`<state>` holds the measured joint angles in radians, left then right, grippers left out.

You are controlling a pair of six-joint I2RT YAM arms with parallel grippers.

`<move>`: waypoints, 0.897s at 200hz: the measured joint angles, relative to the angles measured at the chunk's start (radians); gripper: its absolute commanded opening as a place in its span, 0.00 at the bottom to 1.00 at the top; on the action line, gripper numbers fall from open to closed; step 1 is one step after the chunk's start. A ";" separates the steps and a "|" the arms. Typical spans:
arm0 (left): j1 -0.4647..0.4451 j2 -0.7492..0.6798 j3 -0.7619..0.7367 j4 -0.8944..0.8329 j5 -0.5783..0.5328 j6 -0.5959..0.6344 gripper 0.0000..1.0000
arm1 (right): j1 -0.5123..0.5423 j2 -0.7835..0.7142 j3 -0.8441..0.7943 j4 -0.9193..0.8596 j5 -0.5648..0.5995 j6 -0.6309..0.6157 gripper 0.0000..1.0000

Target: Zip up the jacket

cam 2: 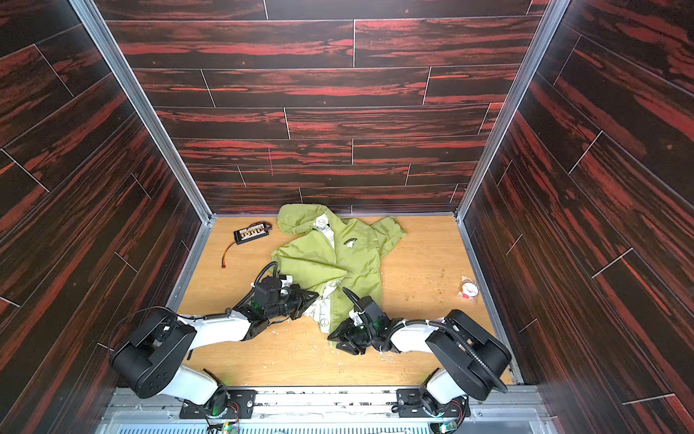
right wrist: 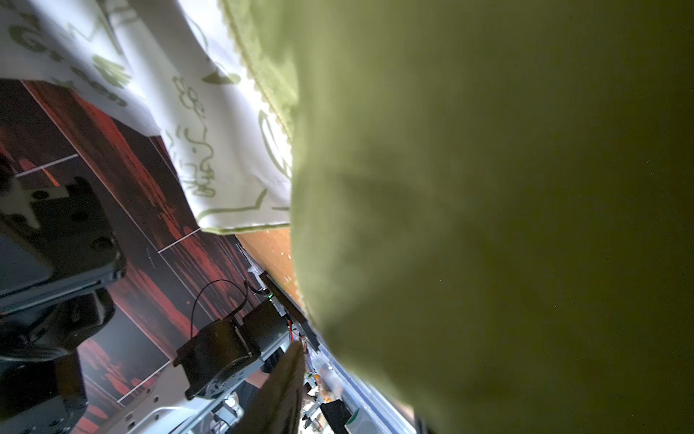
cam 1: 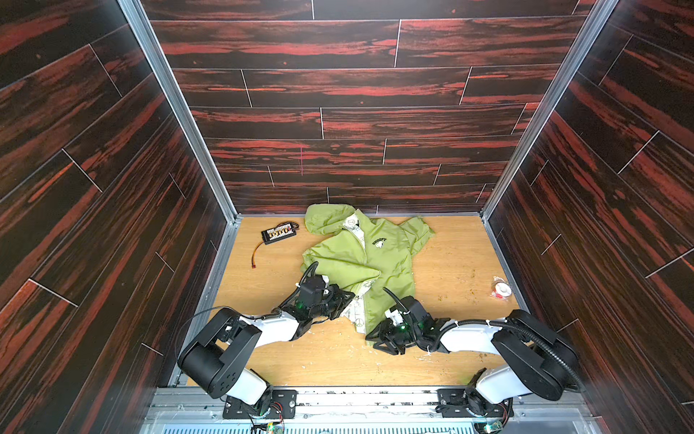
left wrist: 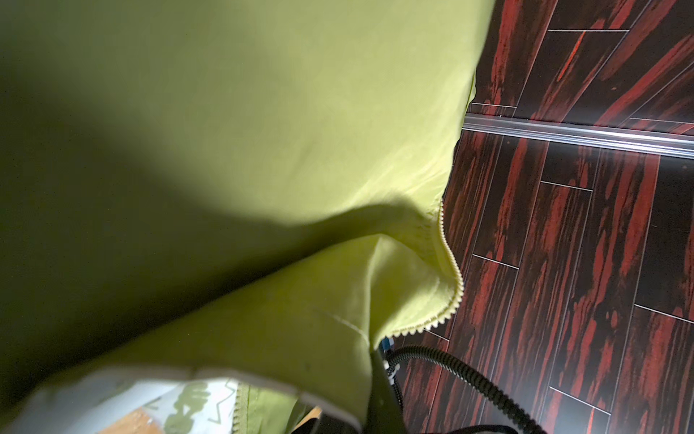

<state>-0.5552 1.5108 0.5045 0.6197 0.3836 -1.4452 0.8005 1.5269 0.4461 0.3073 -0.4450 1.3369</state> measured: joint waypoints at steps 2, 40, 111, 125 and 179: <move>0.000 -0.001 0.000 0.000 0.000 0.000 0.00 | 0.000 0.002 0.002 0.000 0.000 -0.003 0.37; 0.001 -0.003 0.000 0.002 0.002 0.000 0.00 | -0.002 0.030 0.032 -0.022 0.038 -0.010 0.26; 0.001 -0.003 0.000 -0.002 0.018 0.001 0.00 | -0.044 -0.011 0.034 -0.113 0.088 -0.028 0.04; 0.001 -0.003 0.001 -0.003 0.021 0.001 0.00 | -0.059 -0.051 0.034 -0.172 0.108 -0.039 0.00; 0.001 -0.003 0.003 -0.006 0.028 0.007 0.00 | -0.241 -0.260 0.111 -0.453 0.140 -0.140 0.00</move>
<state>-0.5545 1.5074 0.5072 0.6140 0.4114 -1.4384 0.5598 1.2667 0.5575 -0.1459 -0.3046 1.1965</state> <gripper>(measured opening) 0.061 0.050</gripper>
